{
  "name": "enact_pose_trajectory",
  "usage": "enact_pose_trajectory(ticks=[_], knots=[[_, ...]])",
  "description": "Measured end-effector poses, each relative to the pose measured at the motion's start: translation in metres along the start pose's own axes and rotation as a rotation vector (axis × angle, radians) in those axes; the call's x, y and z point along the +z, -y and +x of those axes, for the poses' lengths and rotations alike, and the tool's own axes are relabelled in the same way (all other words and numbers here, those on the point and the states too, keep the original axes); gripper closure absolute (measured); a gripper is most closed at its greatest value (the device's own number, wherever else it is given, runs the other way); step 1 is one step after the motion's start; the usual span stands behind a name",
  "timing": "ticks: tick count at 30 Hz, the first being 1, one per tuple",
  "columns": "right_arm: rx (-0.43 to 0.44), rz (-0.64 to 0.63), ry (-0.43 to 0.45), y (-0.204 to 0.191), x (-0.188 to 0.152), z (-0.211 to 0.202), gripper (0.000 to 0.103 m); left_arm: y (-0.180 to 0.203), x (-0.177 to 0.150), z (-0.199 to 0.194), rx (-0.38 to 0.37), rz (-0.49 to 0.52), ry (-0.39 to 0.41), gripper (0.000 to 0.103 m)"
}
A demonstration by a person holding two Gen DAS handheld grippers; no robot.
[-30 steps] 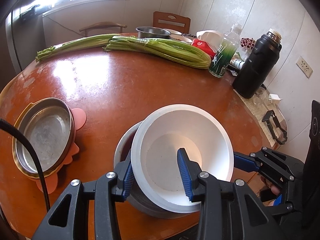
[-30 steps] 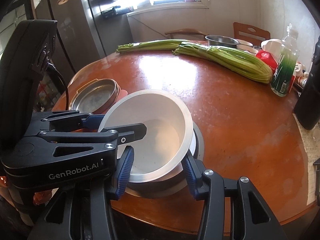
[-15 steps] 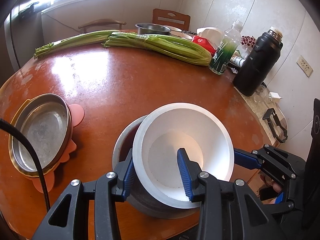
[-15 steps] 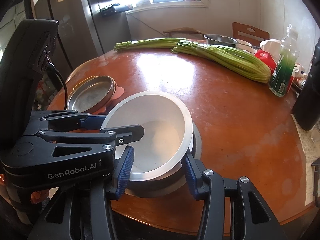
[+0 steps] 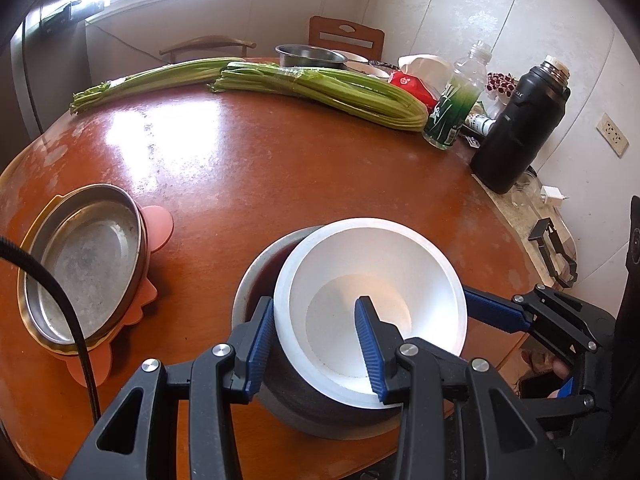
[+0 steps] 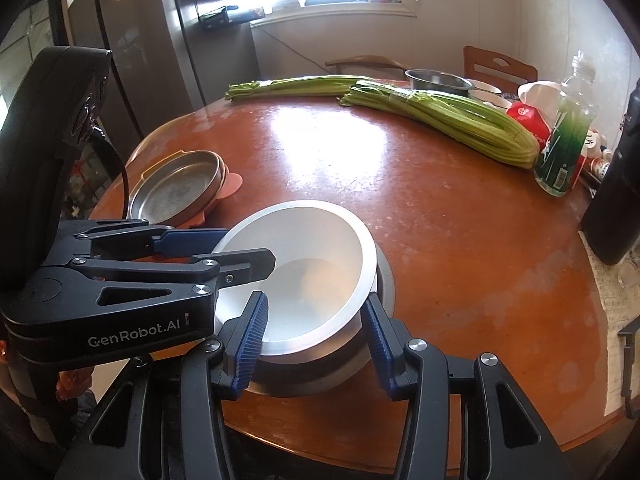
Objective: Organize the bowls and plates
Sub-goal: 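Grip the white bowl and steel bowl rims together with the left tool, then lift the nested steel and white bowls with the left tool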
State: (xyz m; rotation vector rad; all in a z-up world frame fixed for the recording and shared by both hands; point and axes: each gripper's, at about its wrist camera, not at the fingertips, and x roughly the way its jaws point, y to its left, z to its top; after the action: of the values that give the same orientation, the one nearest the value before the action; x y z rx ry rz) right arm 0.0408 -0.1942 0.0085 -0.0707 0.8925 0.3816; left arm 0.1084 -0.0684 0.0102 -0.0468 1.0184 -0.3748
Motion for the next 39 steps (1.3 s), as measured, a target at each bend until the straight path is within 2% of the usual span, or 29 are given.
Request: enact_pose_trajectory(ticks=[20,39], knots=[[-0.003,0.001,-0.003,0.001,0.007,0.0,0.052,-0.004,0.002,-0.006,-0.009,-0.006,0.018,0.062],[-0.01,0.029,0.037,0.009,0.019,-0.013,0.052,-0.003,0.005,-0.025,0.003,0.003,0.067,0.062]])
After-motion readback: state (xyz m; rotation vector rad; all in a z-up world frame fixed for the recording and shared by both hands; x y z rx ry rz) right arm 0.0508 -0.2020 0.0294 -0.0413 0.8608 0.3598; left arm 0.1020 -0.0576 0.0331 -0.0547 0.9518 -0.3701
